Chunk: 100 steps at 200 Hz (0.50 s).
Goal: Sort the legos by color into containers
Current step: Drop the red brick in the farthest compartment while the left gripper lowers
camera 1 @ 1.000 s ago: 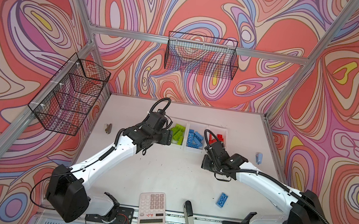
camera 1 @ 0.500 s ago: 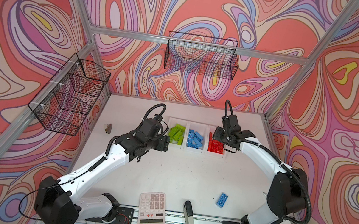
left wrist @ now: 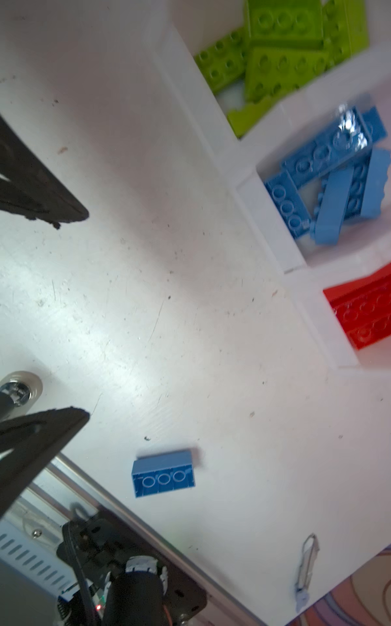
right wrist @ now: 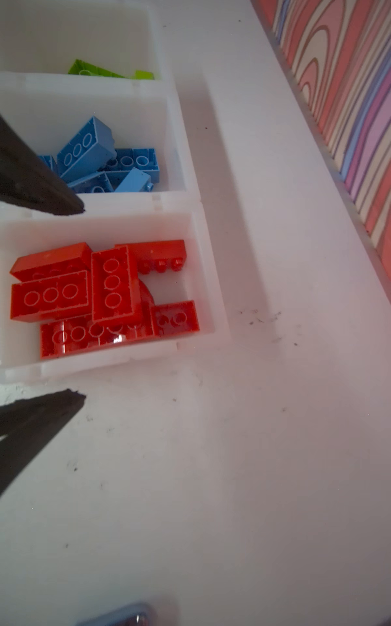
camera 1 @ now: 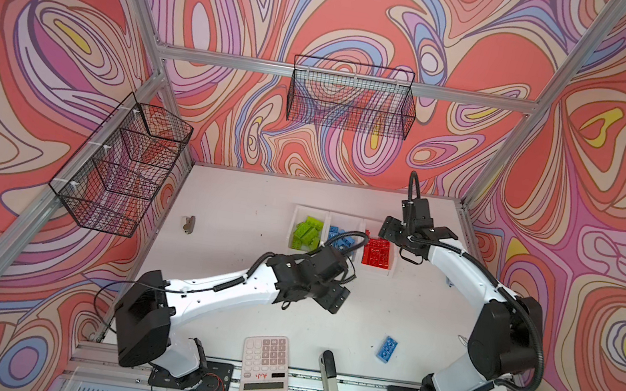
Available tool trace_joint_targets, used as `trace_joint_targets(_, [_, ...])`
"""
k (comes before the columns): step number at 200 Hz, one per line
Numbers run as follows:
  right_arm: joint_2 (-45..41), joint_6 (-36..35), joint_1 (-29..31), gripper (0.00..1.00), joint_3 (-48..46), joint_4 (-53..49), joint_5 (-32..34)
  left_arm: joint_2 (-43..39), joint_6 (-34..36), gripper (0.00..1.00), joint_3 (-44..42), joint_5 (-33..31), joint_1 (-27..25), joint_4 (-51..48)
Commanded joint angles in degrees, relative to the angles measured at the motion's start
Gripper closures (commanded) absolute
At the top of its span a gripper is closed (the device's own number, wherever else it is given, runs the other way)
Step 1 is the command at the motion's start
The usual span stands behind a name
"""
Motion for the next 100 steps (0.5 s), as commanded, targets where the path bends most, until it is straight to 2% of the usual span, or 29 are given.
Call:
trace_joint_targets(1, [-6.08, -0.64, -6.35, 0.13, -2.63, -0.52, -0.02, 6.39, 0.46, 0.11, 6.49, 2.79, -4.66, -2.0])
trace_joint_targets(27, [-9.67, -1.91, -12.73, 0.13, -4.53, -0.8, -1.51, 15.56, -0.02, 0.1, 15.8, 4.92, -8.71, -5.95])
trace_joint_targets(56, [-12.39, -1.86, -18.08, 0.13, -8.29, 1.7, -4.72, 26.74, -2.96, 0.13, 28.18, 5.33, -10.93, -13.6])
trace_joint_targets(100, [-13.41, 0.73, -21.11, 0.15, -10.12, 5.33, -6.13, 40.08, -4.33, 0.14, 43.06, 4.27, -13.73, -22.82])
